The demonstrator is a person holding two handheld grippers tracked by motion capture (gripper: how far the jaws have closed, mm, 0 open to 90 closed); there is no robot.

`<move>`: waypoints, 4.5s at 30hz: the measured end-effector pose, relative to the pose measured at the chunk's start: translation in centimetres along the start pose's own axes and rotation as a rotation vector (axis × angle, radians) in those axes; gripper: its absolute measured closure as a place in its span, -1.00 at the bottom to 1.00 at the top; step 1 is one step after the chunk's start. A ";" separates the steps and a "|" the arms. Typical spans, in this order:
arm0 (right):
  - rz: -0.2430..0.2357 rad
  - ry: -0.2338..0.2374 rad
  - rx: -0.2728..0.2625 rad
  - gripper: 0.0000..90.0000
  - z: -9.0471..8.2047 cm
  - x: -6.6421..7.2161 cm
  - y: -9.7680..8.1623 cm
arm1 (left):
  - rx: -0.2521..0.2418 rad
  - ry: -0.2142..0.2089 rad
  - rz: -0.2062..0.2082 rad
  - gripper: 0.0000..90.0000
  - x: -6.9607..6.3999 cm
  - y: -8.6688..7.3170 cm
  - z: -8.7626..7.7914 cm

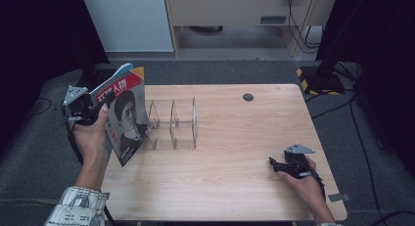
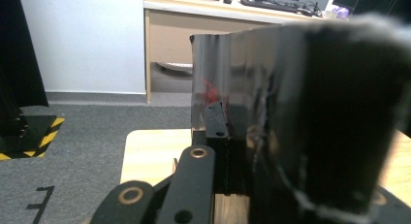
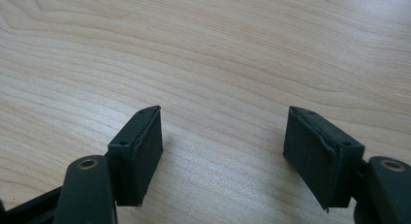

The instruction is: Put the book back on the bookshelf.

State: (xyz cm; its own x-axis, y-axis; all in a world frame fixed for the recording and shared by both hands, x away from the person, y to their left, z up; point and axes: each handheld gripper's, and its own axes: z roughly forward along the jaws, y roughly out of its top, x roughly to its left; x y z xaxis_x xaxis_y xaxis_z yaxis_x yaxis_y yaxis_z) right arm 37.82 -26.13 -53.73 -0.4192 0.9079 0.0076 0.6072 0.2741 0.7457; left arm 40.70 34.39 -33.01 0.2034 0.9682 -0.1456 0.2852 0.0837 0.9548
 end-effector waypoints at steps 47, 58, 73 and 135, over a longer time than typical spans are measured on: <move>0.009 -0.009 -0.001 -0.32 0.0 0.1 0.0 | -0.174 -0.037 -0.020 0.91 0.0 -4.4 -0.8; 0.008 -0.008 -0.001 -0.33 0.0 0.1 0.0 | -0.185 -0.043 -0.024 0.91 0.0 -5.4 -0.6; 0.011 -0.009 -0.002 -0.32 0.0 0.2 -0.1 | -0.197 -0.054 -0.028 0.91 0.5 -5.9 -0.6; 0.011 -0.009 -0.003 -0.33 0.0 0.2 -0.1 | -0.145 -0.047 -0.008 -0.45 1.3 -7.8 -1.3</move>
State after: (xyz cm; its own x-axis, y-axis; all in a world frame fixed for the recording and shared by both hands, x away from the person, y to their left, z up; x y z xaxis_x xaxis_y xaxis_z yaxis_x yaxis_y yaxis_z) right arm 37.68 -25.99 -53.75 -0.4064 0.9136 0.0105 0.6098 0.2626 0.7478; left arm 37.52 35.29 -40.34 0.2467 0.9555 -0.1620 0.1495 0.1276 0.9805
